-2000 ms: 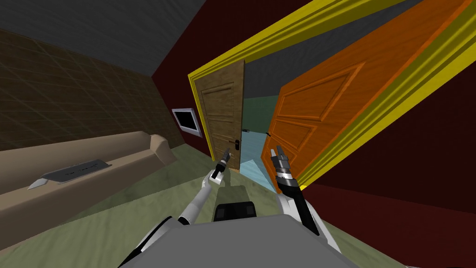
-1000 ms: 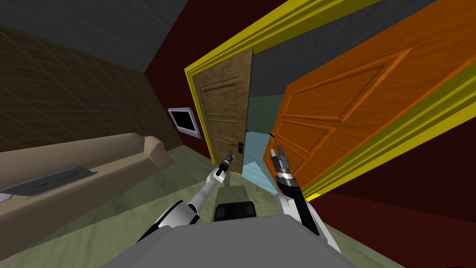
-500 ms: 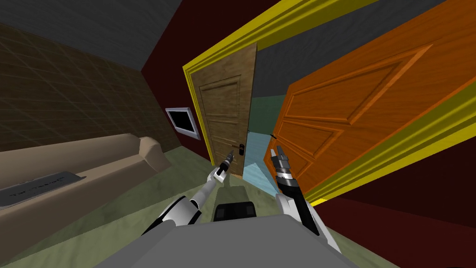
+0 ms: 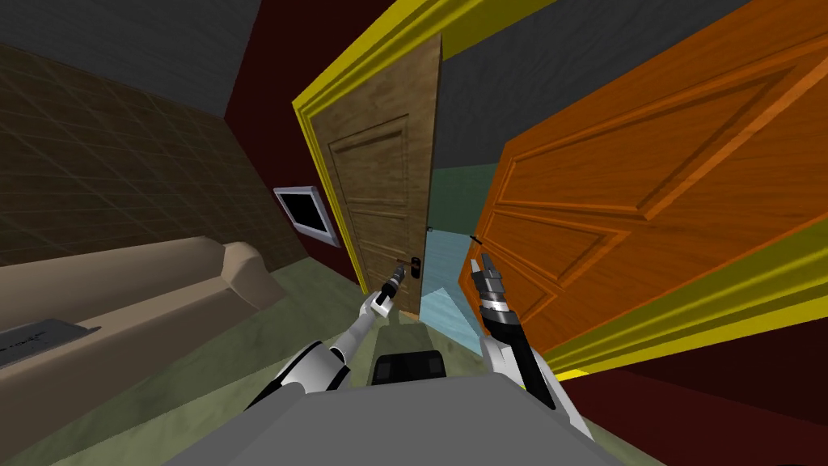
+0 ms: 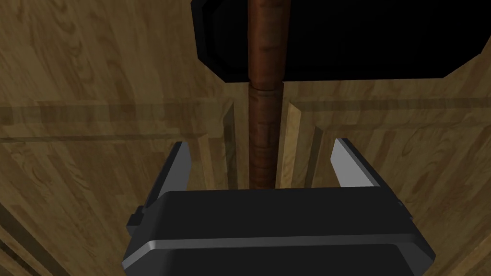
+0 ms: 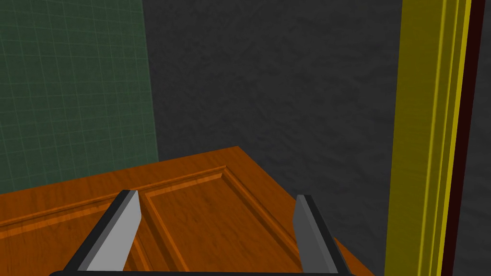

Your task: Push the door open

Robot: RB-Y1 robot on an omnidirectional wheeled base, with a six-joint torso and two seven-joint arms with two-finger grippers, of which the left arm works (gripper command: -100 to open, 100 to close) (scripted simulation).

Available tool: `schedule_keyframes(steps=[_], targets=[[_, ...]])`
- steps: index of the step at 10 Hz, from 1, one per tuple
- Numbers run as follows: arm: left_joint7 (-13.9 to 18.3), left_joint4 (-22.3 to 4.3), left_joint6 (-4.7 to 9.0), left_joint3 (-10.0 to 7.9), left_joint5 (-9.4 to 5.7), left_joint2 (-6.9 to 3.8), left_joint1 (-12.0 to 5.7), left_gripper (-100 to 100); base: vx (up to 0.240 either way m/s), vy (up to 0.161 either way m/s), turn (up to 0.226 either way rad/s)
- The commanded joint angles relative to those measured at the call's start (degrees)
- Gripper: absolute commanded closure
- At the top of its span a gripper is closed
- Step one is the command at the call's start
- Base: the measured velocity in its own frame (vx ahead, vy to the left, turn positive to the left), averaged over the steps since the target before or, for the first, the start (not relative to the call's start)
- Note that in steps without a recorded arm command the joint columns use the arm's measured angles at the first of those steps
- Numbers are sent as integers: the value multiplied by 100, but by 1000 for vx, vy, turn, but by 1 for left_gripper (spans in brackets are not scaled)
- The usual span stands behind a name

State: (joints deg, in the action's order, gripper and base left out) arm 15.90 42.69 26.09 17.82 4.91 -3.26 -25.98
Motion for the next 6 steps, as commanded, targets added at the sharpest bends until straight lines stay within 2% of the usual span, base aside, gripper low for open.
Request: schedule_keyframes(steps=[1,2,3,4,6], targets=[[-17,-12,7,-22,-5,29,3,-100,178,-119,-16],[-26,-21,12,-36,-8,63,3,-100,161,-99,-22],[-18,-12,4,-27,-6,42,1,-100,71,-43,1],[-18,-12,4,-27,-6,42,1,100,-8,3,3],[-18,-12,4,-27,-6,42,1,100,-15,14,-16]])
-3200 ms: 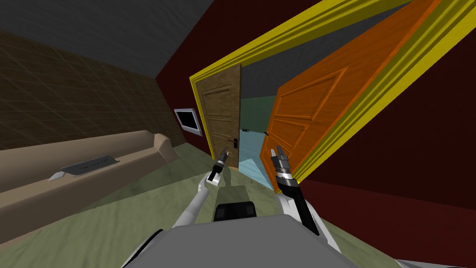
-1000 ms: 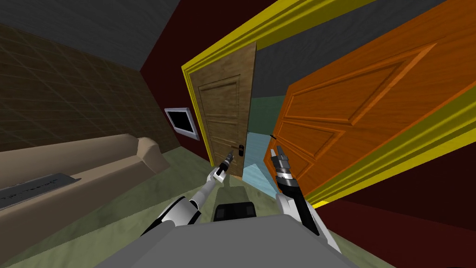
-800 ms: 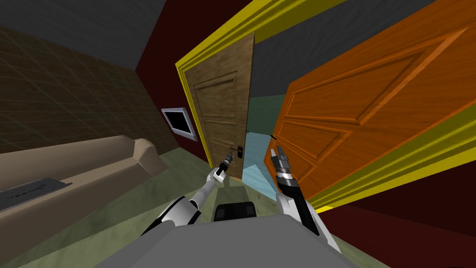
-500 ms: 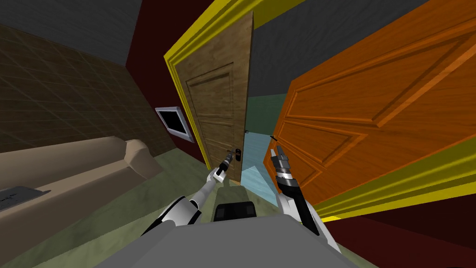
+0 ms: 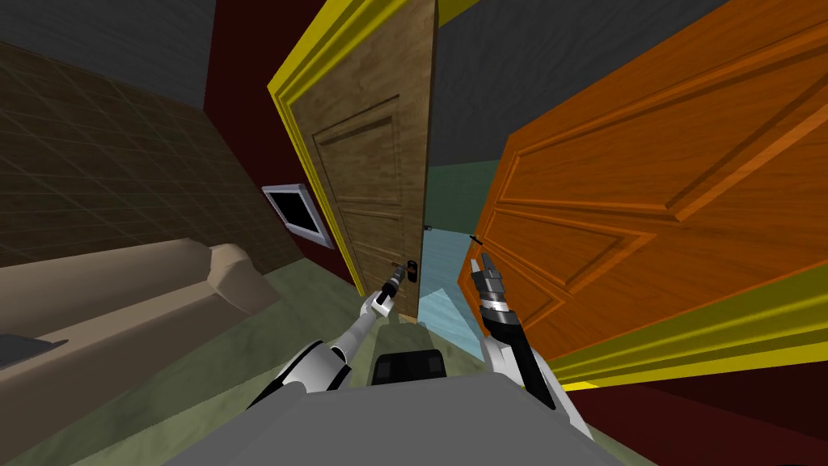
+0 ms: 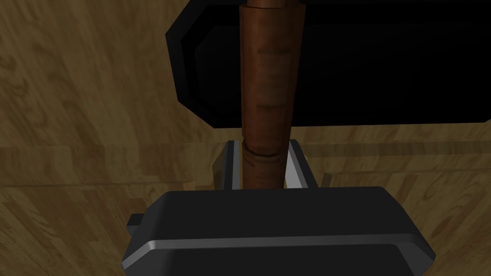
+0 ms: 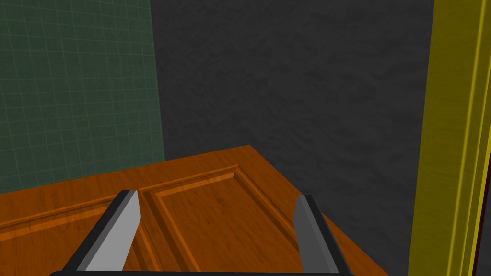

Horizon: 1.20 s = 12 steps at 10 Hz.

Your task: Push the door open

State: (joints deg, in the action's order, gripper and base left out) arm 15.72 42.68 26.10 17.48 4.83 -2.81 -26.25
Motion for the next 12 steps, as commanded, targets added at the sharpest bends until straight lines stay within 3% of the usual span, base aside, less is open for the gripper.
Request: schedule_keyframes(steps=[1,4,10,12], targets=[[1,-11,3,7,2,-2,27,100,-1,5,-3],[-29,-9,-2,-60,-15,-28,0,100,26,-23,6],[-154,-53,-12,-342,-88,-131,3,100,140,-131,44],[-232,-80,-19,-516,-133,-181,6,100,149,-152,56]])
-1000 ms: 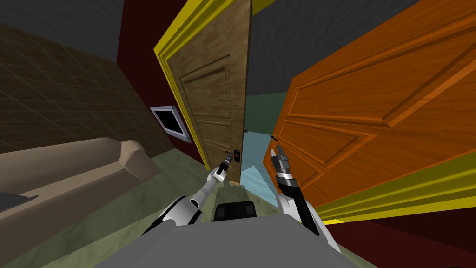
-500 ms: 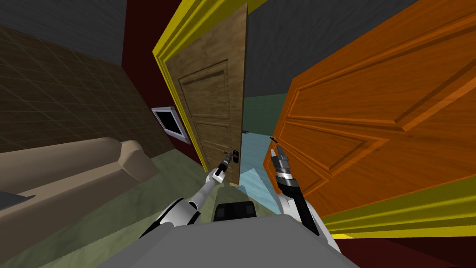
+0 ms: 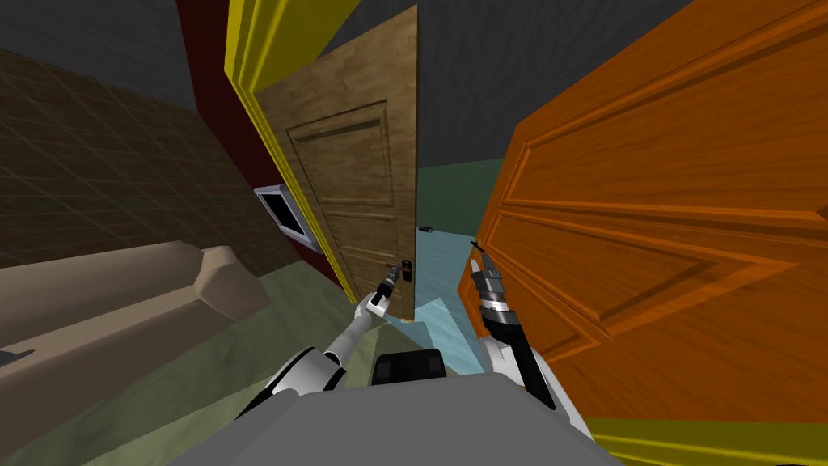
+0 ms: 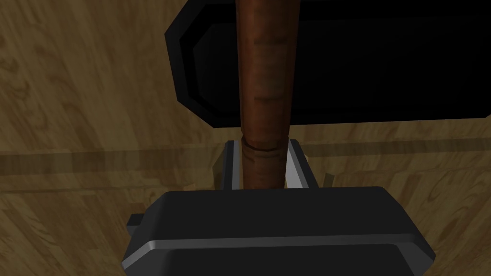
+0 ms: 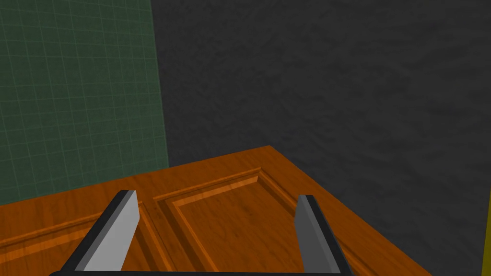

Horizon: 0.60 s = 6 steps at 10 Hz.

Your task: Push the door open

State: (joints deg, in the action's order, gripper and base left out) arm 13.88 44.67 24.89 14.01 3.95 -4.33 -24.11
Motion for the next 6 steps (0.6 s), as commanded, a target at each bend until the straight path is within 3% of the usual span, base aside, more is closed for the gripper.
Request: schedule_keyframes(steps=[1,4,6], targets=[[-48,-278,102,-169,-46,-29,-208,100,122,-135,66],[-155,-316,93,-411,-108,-84,-205,100,131,-134,55],[-155,-316,93,-411,-108,-84,-205,100,73,-71,29]])
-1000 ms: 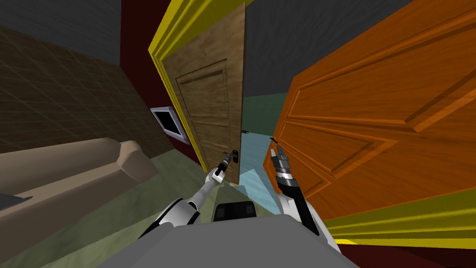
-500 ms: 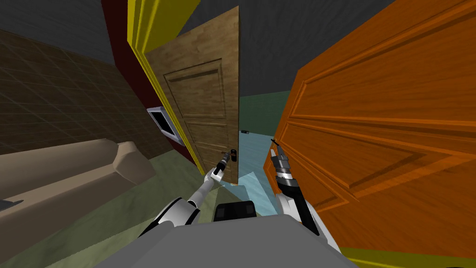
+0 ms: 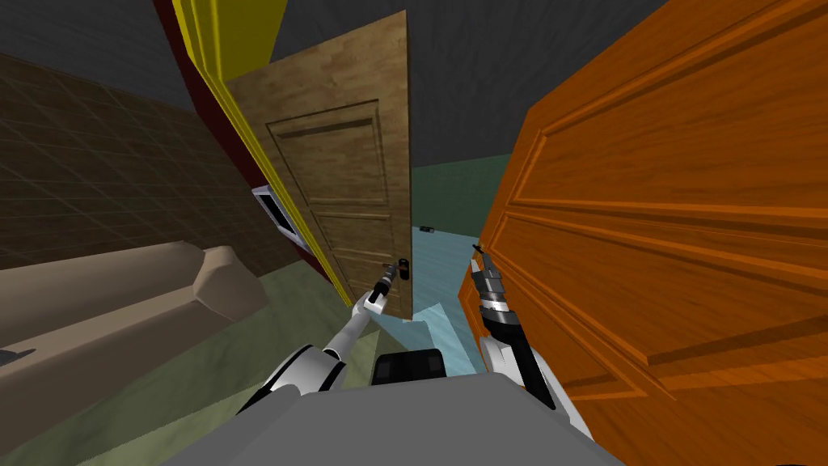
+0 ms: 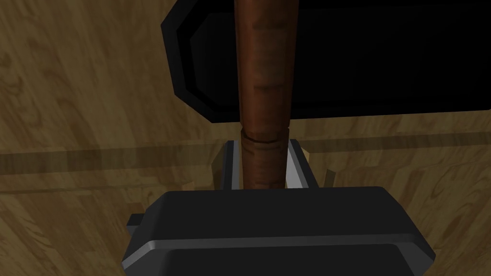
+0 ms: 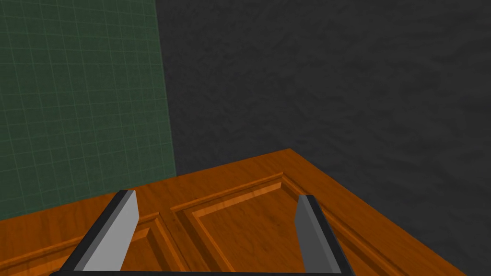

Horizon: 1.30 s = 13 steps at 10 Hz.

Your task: Push the door open

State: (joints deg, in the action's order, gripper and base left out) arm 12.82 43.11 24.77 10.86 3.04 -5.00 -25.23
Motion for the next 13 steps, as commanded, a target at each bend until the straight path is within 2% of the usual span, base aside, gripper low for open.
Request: schedule_keyframes(steps=[1,2,13], targets=[[-50,-160,105,-95,-17,-17,-93,100,1,-6,-3],[-117,-183,99,-246,-55,-45,-91,100,66,-95,75],[-439,-294,72,-967,-242,-129,-82,100,136,-157,74]])
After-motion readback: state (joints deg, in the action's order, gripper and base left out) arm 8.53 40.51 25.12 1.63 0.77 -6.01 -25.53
